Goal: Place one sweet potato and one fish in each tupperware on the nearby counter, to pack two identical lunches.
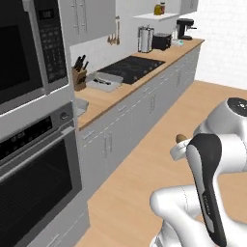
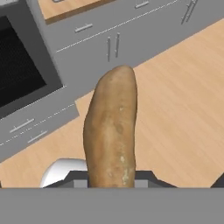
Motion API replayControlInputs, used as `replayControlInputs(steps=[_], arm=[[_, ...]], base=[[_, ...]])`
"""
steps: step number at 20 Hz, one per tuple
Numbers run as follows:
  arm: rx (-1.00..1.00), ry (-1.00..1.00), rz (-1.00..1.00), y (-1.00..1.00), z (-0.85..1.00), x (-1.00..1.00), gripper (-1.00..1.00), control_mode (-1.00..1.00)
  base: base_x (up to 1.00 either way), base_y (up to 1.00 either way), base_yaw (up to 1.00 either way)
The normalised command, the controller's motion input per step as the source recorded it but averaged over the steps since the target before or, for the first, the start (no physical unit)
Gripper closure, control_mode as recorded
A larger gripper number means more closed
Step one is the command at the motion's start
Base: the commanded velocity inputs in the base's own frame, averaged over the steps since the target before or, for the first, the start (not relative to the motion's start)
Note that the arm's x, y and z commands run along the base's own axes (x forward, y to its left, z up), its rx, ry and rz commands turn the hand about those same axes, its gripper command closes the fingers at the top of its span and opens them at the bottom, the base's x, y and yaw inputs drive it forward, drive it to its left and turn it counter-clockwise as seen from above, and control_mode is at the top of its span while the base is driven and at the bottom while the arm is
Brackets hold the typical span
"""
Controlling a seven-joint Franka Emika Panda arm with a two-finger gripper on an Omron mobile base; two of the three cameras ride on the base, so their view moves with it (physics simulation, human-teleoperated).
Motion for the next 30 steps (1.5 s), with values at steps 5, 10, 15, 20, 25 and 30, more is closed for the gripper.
replayControlInputs(steps=[5, 10, 15, 20, 25, 30], arm=[[0.0, 0.0, 0.0, 0.0, 0.0, 0.0, 1.0, 1.0], [0.0, 0.0, 0.0, 0.0, 0.0, 0.0, 1.0, 1.0], [0.0, 0.0, 0.0, 0.0, 0.0, 0.0, 1.0, 1.0], [0.0, 0.0, 0.0, 0.0, 0.0, 0.0, 1.0, 1.0], [0.0, 0.0, 0.0, 0.0, 0.0, 0.0, 1.0, 1.0], [0.0, 0.0, 0.0, 0.0, 0.0, 0.0, 1.0, 1.0]], base=[[1.0, 0.0, 0.02], [1.0, 0.0, 0.05], [1.0, 0.0, 0.15], [1.0, -0.07, 0.39], [1.0, -0.2, 0.5], [1.0, -0.27, 0.6]])
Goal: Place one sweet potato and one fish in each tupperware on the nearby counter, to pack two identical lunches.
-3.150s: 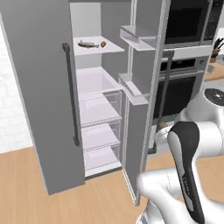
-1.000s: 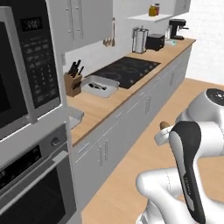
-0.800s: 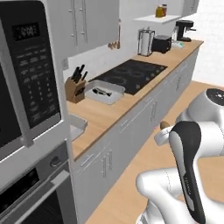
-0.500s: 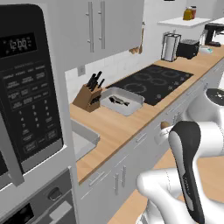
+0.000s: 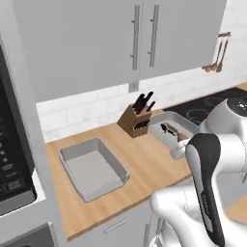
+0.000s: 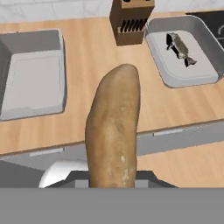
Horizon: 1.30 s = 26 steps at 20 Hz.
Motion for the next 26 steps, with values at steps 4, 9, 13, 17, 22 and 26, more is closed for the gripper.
replayControlInputs(steps=[4, 9, 13, 17, 22, 26], arm=[[0.0, 0.0, 0.0, 0.0, 0.0, 0.0, 1.0, 1.0], [0.09, 0.08, 0.43, -0.4, -0.48, 0.91, 1.0, -1.0], [0.02, 0.0, 0.0, -0.65, -0.32, 0.65, 1.0, -1.0], [0.0, 0.0, -0.11, -0.43, -0.29, 0.69, 1.0, -1.0], [0.0, 0.06, -0.21, -0.57, -0.1, 0.67, 1.0, -1.0], [0.02, 0.12, -0.04, -0.65, -0.02, 0.48, 1.0, -1.0]], base=[[1.0, -0.24, 0.63], [0.0, 0.0, 0.0], [0.0, 0.0, 0.0], [0.0, 0.0, 0.0], [0.0, 0.0, 0.0], [0.0, 0.0, 0.0]])
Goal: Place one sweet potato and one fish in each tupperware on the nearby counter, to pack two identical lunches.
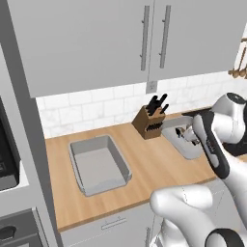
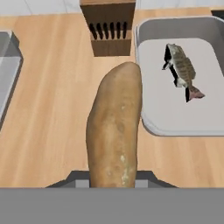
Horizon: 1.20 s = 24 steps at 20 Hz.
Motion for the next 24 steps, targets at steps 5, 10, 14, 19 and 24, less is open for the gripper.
replayControlInputs(steps=[5, 10, 14, 19, 24], arm=[[0.02, 0.11, 0.02, -0.49, -0.17, 0.28, 1.0, -1.0], [0.0, 0.04, 0.07, -0.29, -0.33, 0.27, 1.0, -1.0], [0.0, 0.0, 0.08, -0.23, -0.39, 0.29, 1.0, -1.0], [0.0, 0.02, 0.07, -0.17, -0.36, 0.29, 1.0, -1.0], [0.0, 0.03, 0.07, -0.11, -0.33, 0.32, 1.0, -1.0]], base=[[0.0, 0.0, 0.0], [0.0, 0.0, 0.0], [0.0, 0.0, 0.0], [0.0, 0.0, 0.0], [0.0, 0.0, 0.0]])
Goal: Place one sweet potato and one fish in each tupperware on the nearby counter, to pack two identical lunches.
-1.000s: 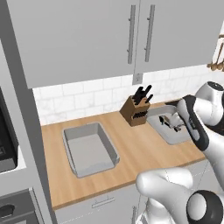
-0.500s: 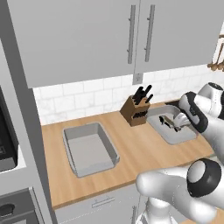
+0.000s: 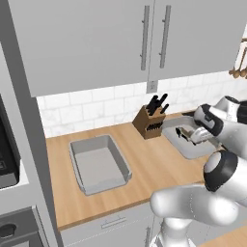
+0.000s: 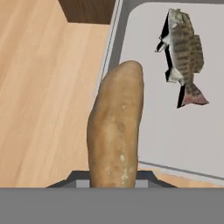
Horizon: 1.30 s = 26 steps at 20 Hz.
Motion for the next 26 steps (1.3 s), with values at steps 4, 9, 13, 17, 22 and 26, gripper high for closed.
replayControlInputs(steps=[4, 9, 13, 17, 22, 26], arm=[[0.0, 0.03, 0.07, -0.07, -0.33, 0.35, 1.0, -1.0], [0.0, 0.04, 0.07, -0.09, -0.27, 0.34, 1.0, -1.0], [0.0, 0.02, 0.06, -0.14, -0.18, 0.33, 1.0, -1.0], [0.01, 0.0, 0.06, -0.17, -0.15, 0.28, 1.0, -1.0], [0.0, 0.0, 0.06, -0.12, -0.21, 0.26, 1.0, -1.0], [0.0, 0.0, 0.05, -0.03, -0.25, 0.26, 1.0, -1.0]], base=[[0.0, 0.0, 0.0], [0.0, 0.0, 0.0], [0.0, 0.0, 0.0], [0.0, 0.0, 0.0], [0.0, 0.0, 0.0], [0.0, 0.0, 0.0]])
